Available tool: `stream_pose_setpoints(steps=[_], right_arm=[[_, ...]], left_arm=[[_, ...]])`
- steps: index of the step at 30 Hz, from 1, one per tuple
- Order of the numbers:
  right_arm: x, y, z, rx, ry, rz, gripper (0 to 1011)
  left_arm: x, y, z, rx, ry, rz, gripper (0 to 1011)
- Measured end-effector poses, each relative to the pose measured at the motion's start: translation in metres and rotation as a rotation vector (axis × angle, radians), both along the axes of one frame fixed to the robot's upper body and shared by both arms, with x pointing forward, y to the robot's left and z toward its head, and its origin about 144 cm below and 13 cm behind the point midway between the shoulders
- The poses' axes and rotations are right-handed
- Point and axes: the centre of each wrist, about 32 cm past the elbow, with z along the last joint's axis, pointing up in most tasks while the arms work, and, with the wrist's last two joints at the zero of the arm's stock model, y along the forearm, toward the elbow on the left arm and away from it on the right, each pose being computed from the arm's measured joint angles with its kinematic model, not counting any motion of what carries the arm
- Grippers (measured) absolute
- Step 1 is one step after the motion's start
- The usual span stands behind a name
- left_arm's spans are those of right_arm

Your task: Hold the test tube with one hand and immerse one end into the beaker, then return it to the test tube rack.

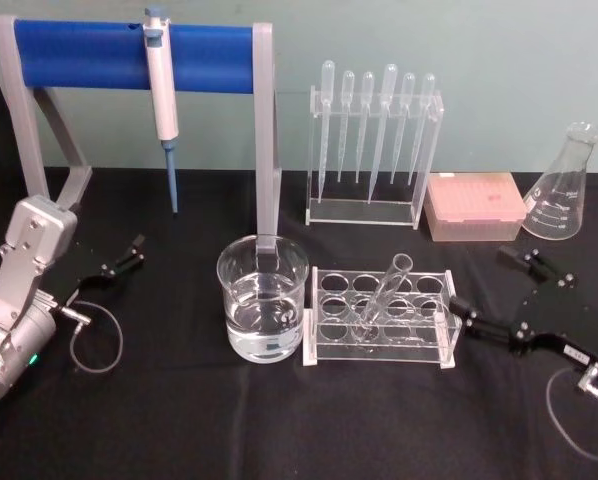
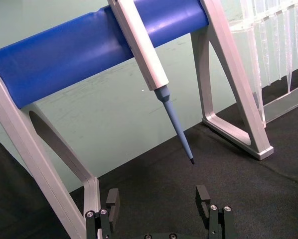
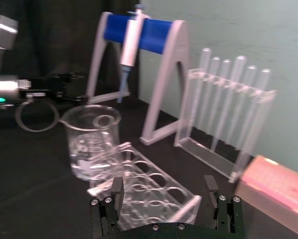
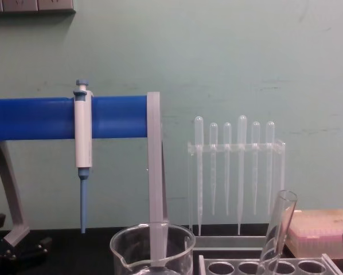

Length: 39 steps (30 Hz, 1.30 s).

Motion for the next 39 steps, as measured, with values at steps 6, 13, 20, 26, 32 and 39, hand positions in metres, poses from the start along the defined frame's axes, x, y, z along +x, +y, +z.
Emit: stream_pose_setpoints(steps=[6, 13, 20, 26, 32, 39], right_arm=[[0.005, 0.002, -0.003, 0.033, 0.028, 0.079, 1003], [0.02, 0.005, -0.009, 0.093, 0.072, 0.187, 1003], [0.03, 0.009, -0.015, 0.12, 0.069, 0.246, 1003], [0.037, 0.015, -0.023, 0.128, 0.029, 0.271, 1003], [0.044, 0.022, -0.027, 0.15, 0.002, 0.283, 1003], [0.051, 0.033, -0.03, 0.162, 0.002, 0.293, 1003]], left_arm=[[0.0, 0.0, 0.0, 0.0, 0.0, 0.0, 1000], [0.0, 0.0, 0.0, 0.0, 0.0, 0.0, 1000], [0.0, 0.0, 0.0, 0.0, 0.0, 0.0, 1000], [0.0, 0.0, 0.0, 0.0, 0.0, 0.0, 1000], [0.0, 0.0, 0.0, 0.0, 0.0, 0.0, 1000], [0.0, 0.0, 0.0, 0.0, 0.0, 0.0, 1000]])
